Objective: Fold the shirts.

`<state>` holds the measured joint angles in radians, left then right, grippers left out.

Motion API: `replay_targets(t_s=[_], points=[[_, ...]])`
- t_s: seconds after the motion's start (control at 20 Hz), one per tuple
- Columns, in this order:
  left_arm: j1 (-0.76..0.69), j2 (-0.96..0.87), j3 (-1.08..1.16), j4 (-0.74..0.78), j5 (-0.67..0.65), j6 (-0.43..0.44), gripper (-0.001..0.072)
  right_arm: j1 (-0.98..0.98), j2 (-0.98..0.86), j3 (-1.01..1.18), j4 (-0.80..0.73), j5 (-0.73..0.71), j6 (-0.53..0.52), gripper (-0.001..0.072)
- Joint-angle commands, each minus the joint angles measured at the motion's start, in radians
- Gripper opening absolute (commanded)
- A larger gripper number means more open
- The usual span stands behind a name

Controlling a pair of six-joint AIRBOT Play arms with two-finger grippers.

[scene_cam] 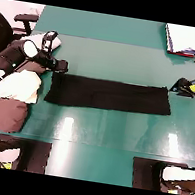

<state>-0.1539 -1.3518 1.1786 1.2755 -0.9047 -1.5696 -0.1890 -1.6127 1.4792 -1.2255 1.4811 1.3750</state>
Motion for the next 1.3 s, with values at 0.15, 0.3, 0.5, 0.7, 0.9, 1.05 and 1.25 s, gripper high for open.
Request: replay_targets(t_s=[0.15,0.3,0.5,0.7,0.9,1.05,1.25], points=[[-0.031,-0.011,0.042,-0.124,-0.045,0.005,0.0032,-0.196,-0.016,-0.166,0.172,-0.035,-0.097,0.0582],[-0.112,-0.029,0.040,-0.143,0.031,-0.005,0.0020,-0.197,-0.050,-0.248,0.277,-0.068,-0.137,0.0571],[-0.235,-0.115,0.043,-0.231,0.097,-0.001,0.0022,-0.088,-0.112,-0.263,0.318,-0.100,-0.148,0.0327],[-0.308,-0.233,0.104,-0.266,0.130,-0.001,0.0022,-0.032,-0.050,-0.209,0.318,-0.100,-0.153,0.0014],[-0.365,-0.378,0.234,-0.270,0.127,-0.001,0.0021,0.022,0.084,-0.062,0.402,-0.003,-0.153,0.0013],[-0.406,-0.461,0.332,-0.270,0.114,-0.001,0.0021,0.099,0.159,0.035,0.494,-0.002,-0.121,0.0014],[-0.430,-0.528,0.399,-0.264,0.077,-0.001,0.0021,0.221,0.201,0.145,0.527,-0.004,-0.068,0.0013]])
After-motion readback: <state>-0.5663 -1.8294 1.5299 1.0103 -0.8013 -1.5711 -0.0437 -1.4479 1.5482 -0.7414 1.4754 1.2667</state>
